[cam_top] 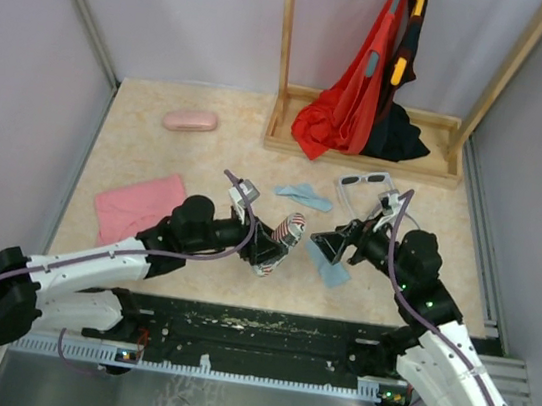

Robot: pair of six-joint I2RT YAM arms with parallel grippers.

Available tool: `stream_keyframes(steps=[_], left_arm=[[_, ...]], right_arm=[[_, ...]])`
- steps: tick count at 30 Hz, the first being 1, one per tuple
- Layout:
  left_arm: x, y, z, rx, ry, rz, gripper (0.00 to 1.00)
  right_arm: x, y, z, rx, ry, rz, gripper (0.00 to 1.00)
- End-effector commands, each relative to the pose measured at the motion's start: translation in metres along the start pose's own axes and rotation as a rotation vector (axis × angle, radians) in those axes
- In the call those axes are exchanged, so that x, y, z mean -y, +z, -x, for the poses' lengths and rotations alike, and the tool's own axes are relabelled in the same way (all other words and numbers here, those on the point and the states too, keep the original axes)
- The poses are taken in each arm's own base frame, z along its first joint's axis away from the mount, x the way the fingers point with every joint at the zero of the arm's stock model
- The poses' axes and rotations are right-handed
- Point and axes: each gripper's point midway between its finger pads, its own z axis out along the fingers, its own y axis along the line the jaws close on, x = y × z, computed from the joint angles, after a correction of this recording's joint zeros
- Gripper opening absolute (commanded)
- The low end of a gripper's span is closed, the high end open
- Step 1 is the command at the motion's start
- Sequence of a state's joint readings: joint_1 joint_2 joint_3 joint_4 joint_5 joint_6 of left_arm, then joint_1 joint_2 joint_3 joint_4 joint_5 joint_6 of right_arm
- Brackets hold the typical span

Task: Organize the sunglasses
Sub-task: Open the sunglasses case.

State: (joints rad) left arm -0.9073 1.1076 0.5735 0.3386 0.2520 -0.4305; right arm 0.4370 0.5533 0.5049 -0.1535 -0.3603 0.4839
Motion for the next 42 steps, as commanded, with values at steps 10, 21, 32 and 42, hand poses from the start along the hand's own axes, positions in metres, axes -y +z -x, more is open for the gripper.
stream_keyframes(steps=[10,21,32,42], left_arm=[[0.076,-0.044,0.077,0.293,0.033,-0.300,0.01],[0.118,-0.073,0.113,0.389,0.166,-0.445,0.01],[0.137,-0.086,0.134,0.438,0.224,-0.497,0.00],[0.139,-0.090,0.142,0.470,0.232,-0.491,0.00]], right_arm=[[-0.093,-0.034,0.049,0.275,-0.112,0.477,0.92],[-0.148,-0.051,0.076,0.420,-0.202,0.709,0.92],[-0.176,-0.037,0.091,0.445,-0.184,0.801,0.94],[-0.207,-0.033,0.083,0.421,-0.228,0.875,0.93]])
